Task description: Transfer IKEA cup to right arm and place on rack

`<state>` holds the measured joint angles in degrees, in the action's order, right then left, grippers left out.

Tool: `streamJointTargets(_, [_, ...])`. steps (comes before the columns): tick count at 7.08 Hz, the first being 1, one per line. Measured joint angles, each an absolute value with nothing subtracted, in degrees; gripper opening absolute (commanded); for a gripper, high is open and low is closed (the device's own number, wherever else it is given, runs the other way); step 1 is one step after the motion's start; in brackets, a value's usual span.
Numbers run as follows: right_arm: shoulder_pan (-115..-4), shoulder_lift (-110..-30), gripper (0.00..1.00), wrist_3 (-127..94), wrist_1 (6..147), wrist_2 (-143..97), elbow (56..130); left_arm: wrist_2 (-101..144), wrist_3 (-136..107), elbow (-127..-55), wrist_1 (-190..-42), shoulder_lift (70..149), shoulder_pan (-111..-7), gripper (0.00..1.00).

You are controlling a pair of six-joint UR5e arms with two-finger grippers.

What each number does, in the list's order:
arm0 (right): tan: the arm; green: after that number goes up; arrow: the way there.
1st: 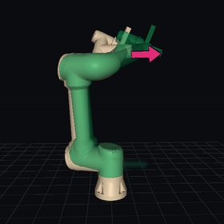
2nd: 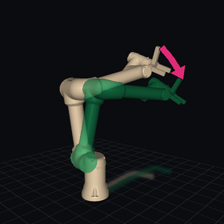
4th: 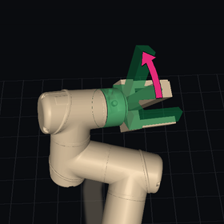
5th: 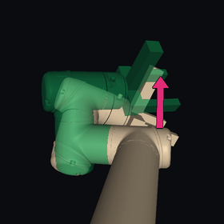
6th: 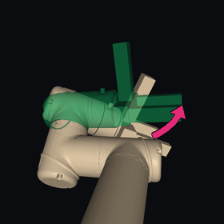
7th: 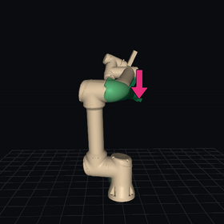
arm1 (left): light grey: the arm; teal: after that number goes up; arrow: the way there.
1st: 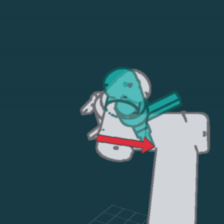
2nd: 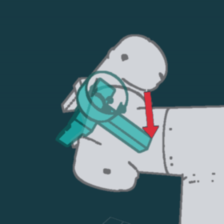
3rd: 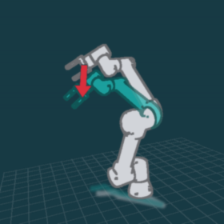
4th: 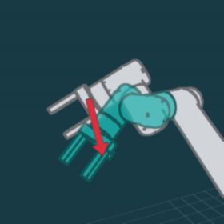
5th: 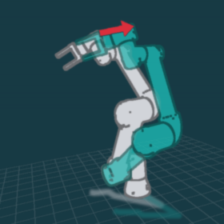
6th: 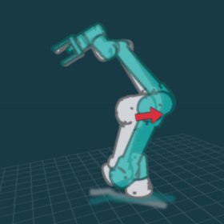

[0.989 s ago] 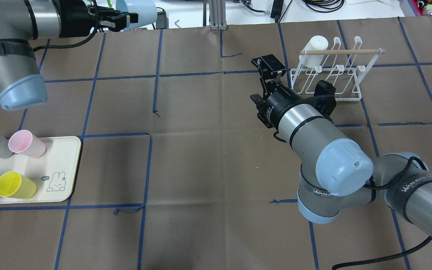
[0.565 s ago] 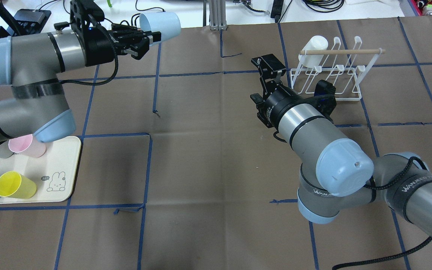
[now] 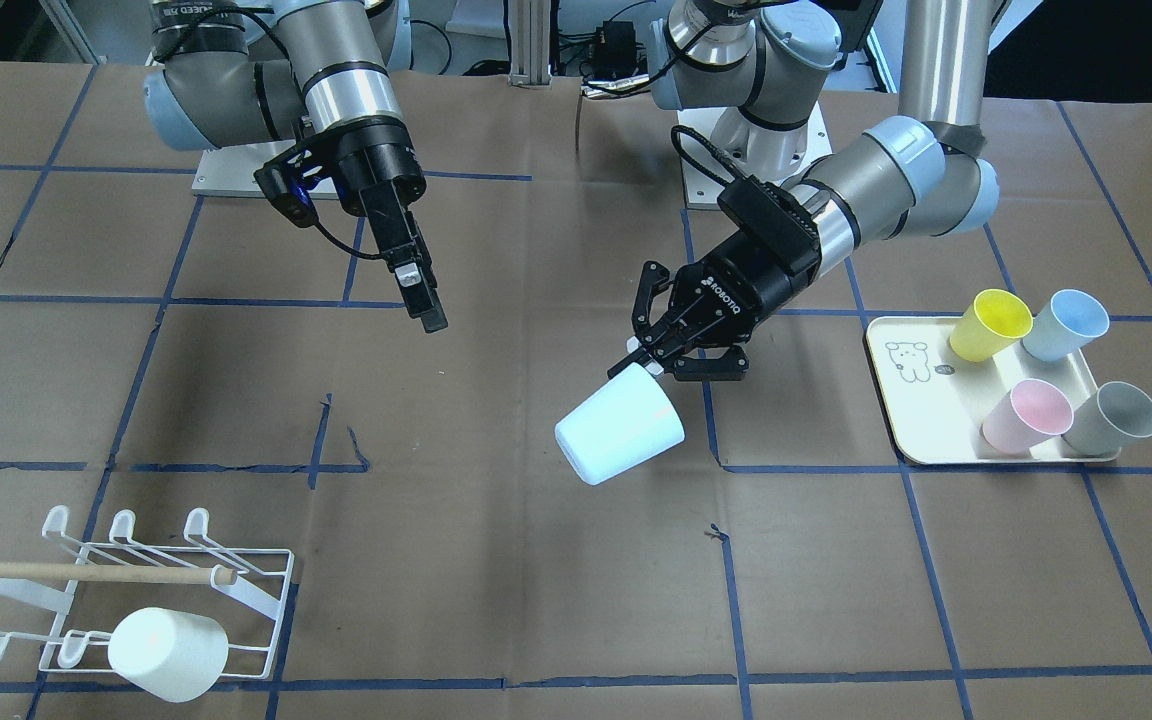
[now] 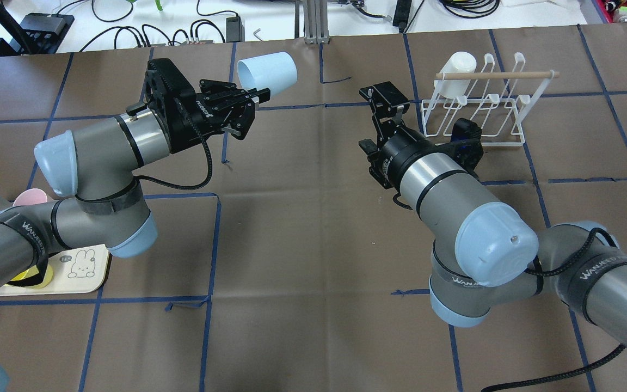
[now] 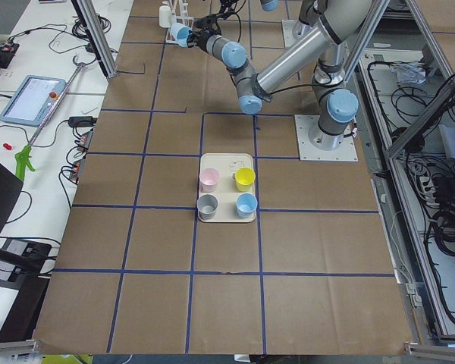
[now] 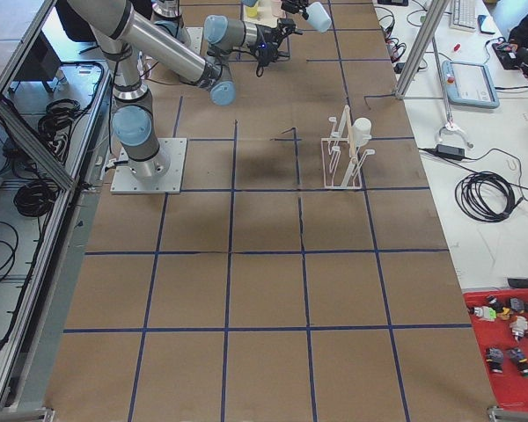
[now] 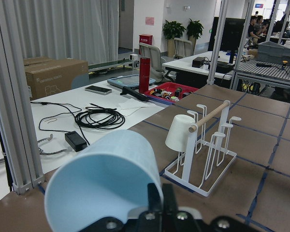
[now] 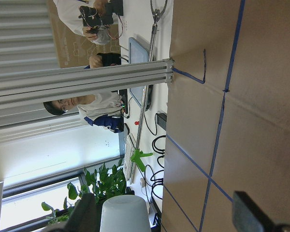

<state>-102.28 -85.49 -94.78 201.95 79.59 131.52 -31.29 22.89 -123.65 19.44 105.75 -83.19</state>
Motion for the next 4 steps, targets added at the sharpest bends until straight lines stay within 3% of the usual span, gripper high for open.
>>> streamJointTargets(4, [-102.7, -85.1, 0.98, -89.1, 198.2, 72.2, 128.4, -33.5, 20.6, -124.0, 22.0, 106.2, -86.4, 0.08])
